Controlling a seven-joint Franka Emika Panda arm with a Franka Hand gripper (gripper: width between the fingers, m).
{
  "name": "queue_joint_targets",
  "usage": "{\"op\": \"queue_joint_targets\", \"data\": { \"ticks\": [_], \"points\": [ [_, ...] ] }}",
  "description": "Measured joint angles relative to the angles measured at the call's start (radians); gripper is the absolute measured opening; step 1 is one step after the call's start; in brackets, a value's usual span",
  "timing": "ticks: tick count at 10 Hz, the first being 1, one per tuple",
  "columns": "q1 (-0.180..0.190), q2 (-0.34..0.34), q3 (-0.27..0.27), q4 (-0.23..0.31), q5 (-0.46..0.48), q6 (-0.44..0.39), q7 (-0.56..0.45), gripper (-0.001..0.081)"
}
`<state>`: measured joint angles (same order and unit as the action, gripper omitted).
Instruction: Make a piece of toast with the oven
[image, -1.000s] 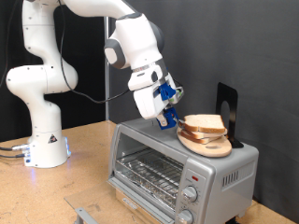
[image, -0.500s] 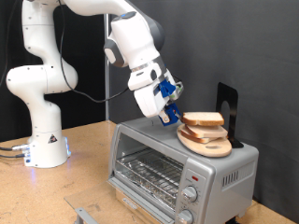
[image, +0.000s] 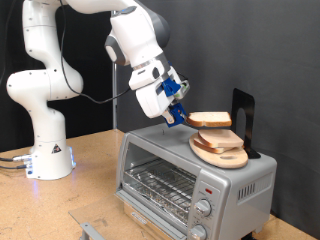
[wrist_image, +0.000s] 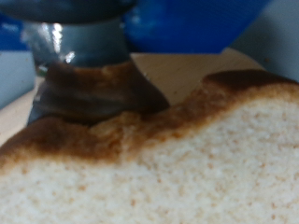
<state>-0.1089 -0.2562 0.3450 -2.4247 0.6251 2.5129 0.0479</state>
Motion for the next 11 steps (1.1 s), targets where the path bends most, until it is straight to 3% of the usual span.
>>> {"op": "queue_joint_targets", "data": {
  "ticks": [4, 7, 11],
  "points": [
    [0.003, -0.095, -0.034, -0.056, 0.055, -0.082, -0.089, 0.0383],
    [0.001, -0.094, -0.039, -0.068, 0.068, -0.08, -0.095, 0.0383],
    [-0.006, -0.176, -0.139, -0.163, 0.081, -0.159, -0.197, 0.0383]
  ]
}}
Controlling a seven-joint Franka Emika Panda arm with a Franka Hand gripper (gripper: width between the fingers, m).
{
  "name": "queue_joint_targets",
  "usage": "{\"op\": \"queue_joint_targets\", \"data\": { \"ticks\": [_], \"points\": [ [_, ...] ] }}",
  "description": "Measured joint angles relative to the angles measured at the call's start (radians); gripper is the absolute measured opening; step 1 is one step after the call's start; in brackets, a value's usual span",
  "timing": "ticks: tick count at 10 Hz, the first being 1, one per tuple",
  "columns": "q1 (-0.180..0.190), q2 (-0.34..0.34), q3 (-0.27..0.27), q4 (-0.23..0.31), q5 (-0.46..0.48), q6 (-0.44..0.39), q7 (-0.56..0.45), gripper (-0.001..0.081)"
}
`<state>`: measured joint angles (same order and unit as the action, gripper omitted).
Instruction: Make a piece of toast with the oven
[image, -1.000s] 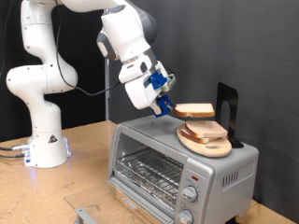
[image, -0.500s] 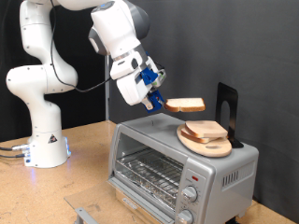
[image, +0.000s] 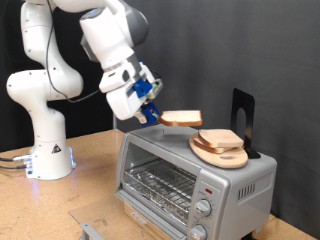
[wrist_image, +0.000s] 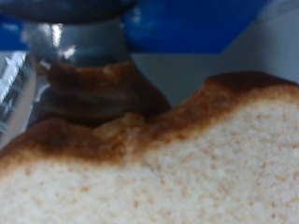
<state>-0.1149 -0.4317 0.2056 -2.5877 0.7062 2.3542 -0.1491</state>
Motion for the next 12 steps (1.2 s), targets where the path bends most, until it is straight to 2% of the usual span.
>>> {"op": "queue_joint_targets", "data": {
  "ticks": [4, 6, 7, 8, 12],
  "points": [
    [-0.015, -0.123, -0.115, -0.096, 0.012, -0.026, -0.081, 0.0383],
    [-0.063, -0.182, -0.142, -0.14, -0.013, -0.029, -0.077, 0.0383],
    [-0.085, -0.204, -0.153, -0.155, -0.035, -0.058, -0.079, 0.0383],
    [-0.093, -0.221, -0.162, -0.159, -0.047, -0.086, -0.079, 0.0383],
    [-0.098, -0.202, -0.169, -0.174, -0.046, -0.059, -0.088, 0.0383]
  ]
}}
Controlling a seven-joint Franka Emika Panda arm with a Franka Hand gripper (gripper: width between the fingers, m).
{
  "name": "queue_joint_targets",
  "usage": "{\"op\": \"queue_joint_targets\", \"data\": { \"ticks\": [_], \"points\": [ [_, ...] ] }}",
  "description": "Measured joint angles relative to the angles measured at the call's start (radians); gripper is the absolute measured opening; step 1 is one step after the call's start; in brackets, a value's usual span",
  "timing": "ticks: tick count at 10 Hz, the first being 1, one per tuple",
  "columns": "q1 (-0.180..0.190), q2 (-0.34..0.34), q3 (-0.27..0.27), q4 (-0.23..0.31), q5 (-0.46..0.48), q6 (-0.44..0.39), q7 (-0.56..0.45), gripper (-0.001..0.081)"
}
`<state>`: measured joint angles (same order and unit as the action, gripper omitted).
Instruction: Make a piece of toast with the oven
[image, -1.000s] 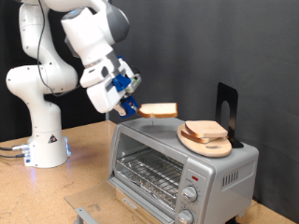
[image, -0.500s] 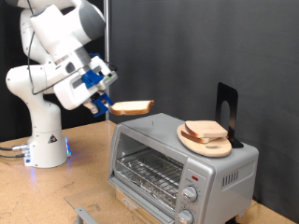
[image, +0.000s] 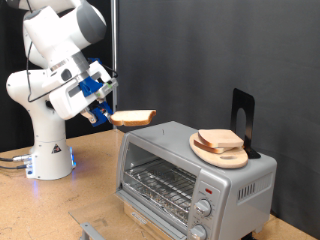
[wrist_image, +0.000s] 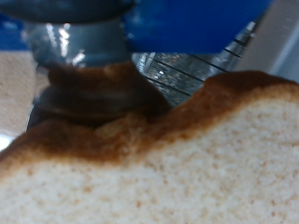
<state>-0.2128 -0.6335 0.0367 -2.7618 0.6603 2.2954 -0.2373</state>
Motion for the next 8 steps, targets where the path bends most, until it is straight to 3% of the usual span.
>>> {"op": "queue_joint_targets", "data": {
  "ticks": [4, 8],
  "points": [
    [-0.055, 0.149, -0.011, 0.001, -0.022, 0.125, -0.009, 0.0383],
    [-0.058, 0.339, -0.01, 0.043, -0.027, 0.215, -0.068, 0.0383]
  ]
}}
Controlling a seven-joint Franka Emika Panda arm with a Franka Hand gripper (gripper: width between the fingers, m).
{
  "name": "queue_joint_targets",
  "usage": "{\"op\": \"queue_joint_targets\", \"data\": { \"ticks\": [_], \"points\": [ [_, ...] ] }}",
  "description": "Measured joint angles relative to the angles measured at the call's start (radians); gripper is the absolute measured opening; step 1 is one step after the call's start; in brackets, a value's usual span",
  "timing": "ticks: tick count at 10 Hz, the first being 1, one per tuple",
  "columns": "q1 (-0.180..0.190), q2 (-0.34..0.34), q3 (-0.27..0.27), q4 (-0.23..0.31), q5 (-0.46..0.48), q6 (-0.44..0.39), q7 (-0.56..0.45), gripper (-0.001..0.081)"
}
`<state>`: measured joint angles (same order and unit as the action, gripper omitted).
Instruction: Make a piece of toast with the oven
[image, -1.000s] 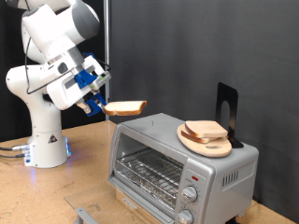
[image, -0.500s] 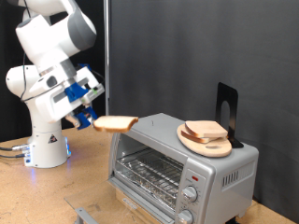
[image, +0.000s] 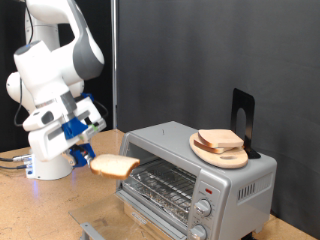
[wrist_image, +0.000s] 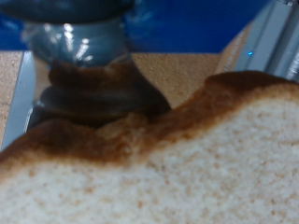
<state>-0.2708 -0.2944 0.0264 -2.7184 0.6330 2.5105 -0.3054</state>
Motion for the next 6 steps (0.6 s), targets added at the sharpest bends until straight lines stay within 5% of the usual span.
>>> {"op": "queue_joint_targets", "data": {
  "ticks": [3, 6],
  "points": [
    [0.005, 0.16, 0.013, 0.057, 0.006, 0.08, -0.023, 0.0383],
    [0.005, 0.154, 0.013, 0.058, -0.019, 0.025, -0.095, 0.0383]
  ]
}}
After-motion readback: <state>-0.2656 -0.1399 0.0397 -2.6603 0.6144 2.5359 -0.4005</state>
